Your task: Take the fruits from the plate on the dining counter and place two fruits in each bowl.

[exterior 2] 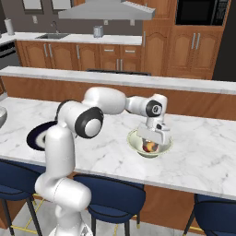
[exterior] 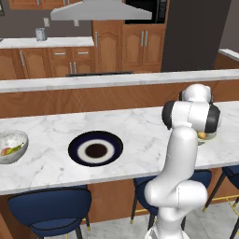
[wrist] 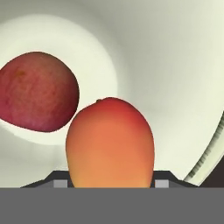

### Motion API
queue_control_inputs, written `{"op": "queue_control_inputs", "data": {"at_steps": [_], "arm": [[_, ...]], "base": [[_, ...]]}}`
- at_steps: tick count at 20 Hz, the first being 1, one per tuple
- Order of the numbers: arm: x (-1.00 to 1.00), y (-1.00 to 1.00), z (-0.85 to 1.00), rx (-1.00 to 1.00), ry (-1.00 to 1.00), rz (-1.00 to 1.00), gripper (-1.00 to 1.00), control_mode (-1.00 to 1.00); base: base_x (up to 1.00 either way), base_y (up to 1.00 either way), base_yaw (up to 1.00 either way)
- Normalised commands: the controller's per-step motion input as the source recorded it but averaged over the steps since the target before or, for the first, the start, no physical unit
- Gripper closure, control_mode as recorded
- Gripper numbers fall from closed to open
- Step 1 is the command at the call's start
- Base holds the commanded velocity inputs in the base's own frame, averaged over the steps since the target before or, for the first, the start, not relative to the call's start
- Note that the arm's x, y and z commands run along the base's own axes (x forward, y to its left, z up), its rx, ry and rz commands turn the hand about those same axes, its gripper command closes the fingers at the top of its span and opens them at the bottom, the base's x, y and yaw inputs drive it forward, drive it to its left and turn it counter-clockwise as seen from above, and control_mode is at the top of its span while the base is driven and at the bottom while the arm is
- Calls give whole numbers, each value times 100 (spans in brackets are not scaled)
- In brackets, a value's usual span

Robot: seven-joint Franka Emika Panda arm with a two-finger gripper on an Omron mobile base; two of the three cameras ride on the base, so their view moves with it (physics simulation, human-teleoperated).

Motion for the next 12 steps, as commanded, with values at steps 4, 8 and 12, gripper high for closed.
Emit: {"op": "queue_control_inputs", "data": {"at_steps": [4,8,12], "arm": [[0,0,0,0,0,3,-100,-100],[0,0,0,0,0,2,-100,-100],[0,9,16,-1,-8,4,-100,-100]], "base": [[0,0,0],[0,0,0],[0,0,0]]}}
